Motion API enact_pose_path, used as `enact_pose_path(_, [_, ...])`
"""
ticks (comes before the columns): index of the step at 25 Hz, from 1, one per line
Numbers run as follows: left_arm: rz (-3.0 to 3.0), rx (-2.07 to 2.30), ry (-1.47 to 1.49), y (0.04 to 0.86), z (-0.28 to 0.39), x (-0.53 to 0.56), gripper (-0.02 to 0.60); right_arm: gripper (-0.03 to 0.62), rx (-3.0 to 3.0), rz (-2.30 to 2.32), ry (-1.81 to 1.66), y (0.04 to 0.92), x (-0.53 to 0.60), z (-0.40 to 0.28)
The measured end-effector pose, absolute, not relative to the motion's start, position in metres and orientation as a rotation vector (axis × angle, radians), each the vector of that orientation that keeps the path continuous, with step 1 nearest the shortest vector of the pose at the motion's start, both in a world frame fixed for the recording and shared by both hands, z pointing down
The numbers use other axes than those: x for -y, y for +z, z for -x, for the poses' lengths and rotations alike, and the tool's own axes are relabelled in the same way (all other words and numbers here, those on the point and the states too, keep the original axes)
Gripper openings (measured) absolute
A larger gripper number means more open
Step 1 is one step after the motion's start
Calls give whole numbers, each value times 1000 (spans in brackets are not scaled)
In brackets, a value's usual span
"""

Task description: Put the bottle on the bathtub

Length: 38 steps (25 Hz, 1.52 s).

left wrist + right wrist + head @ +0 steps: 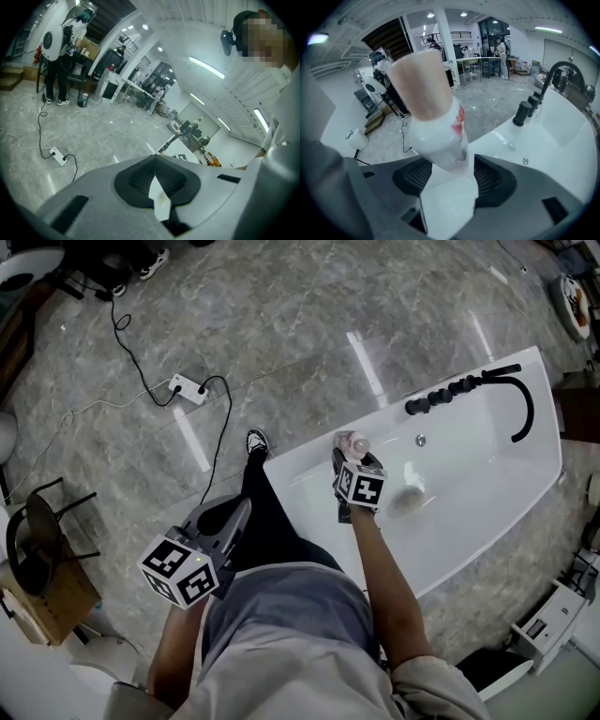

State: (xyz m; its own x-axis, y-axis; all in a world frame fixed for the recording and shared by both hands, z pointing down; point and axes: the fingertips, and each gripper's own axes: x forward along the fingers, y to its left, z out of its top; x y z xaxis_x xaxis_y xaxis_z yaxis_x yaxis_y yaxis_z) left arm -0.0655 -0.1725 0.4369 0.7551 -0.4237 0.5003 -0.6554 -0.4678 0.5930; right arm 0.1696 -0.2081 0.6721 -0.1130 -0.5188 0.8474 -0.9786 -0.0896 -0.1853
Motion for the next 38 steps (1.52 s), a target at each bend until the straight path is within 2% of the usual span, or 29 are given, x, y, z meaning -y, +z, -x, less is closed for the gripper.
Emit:
enact_pose_path(17, [-2239, 733, 333, 418, 55, 146, 5, 247, 1743, -1643, 1081, 623, 169, -164])
enact_pose_path(21, [-2264, 724, 320, 409, 51, 138, 5, 230, 1781, -1625, 1059, 604, 157, -165])
enact_pose_path(26, [-2289, 726, 295, 398, 45, 130, 5, 187, 1849, -1621, 1022, 574, 145, -166])
enact_pose_path(31, [-2329, 710, 273, 390, 36, 126, 5, 112, 1897, -1600, 989, 547, 136, -164])
enact_pose_path(38, [-2378, 694, 263, 380, 32, 119, 5, 36, 2038, -1563, 1115, 505, 118, -149])
